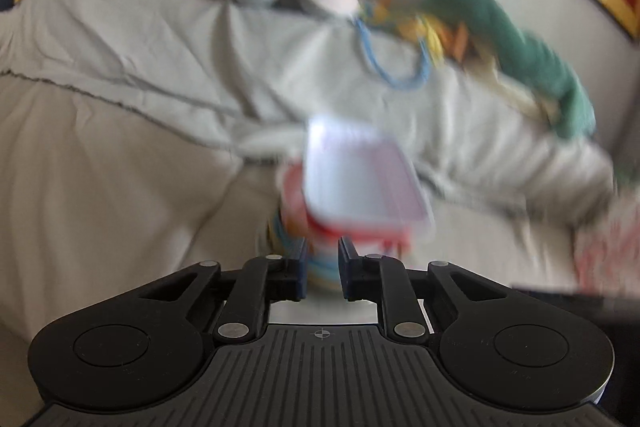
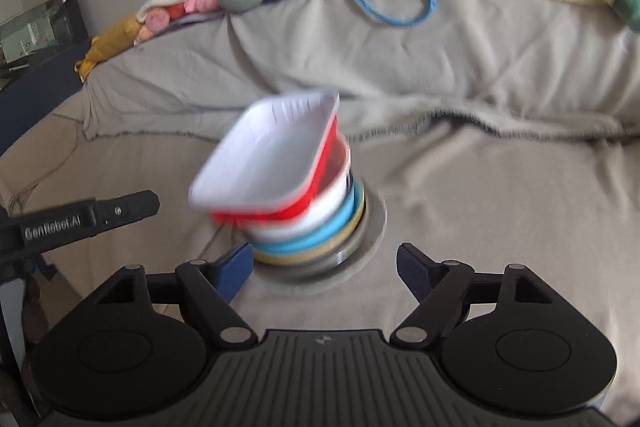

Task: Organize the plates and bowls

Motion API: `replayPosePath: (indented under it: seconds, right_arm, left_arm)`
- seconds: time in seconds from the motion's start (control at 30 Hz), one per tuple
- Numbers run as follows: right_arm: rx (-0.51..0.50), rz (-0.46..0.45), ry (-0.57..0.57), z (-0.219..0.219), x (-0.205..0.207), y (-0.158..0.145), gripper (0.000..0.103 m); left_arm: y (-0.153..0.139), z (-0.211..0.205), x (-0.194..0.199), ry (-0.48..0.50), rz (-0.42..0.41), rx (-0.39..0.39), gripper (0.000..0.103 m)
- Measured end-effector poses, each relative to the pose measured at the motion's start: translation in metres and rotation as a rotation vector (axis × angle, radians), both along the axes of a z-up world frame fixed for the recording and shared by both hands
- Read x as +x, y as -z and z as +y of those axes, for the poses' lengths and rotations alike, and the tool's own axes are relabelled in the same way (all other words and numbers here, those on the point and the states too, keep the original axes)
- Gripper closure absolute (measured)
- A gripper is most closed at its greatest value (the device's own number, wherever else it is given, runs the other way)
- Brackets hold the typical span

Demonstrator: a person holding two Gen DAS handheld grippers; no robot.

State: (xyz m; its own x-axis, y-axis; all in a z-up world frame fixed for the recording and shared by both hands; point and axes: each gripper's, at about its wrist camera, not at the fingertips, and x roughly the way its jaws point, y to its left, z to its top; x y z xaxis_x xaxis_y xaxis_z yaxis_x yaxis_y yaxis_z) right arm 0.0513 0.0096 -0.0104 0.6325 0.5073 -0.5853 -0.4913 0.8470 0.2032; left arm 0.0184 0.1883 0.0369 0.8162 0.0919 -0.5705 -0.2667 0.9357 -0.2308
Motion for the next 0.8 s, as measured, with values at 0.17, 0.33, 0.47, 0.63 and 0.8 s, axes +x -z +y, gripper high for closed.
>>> replayPosePath:
  seconds: [0.17, 0.33, 0.47, 0.63, 0.8]
  right_arm:
    - [-0.007, 0.053, 0.018, -0.02, -0.036, 0.026, 0.023]
    - [-0.062, 0.053, 0.001, -0.019, -0.051, 0.037, 0.023]
    - [-0.049, 0.038, 0.02, -0.022, -0.051, 0.032, 0.023]
    - [-0.066, 0.022, 0.006, -0.021, -0.052, 0.029, 0.023]
    - [-0.071, 0.018, 0.002, -0.019, -0.054, 0.028, 0.023]
  left_arm:
    - [0.023, -0.043, -0.024, -0.026, 0.154, 0.168, 0.084]
    - [0.021, -0.051, -0.029, 0.016, 0.132, 0.125, 0.084]
    - [0.021, -0.059, -0.03, 0.051, 0.125, 0.126, 0.084]
    - [0.02, -0.062, -0.03, 0.056, 0.125, 0.12, 0.084]
    - [0.018, -0.06, -0.031, 0.056, 0.123, 0.106, 0.084]
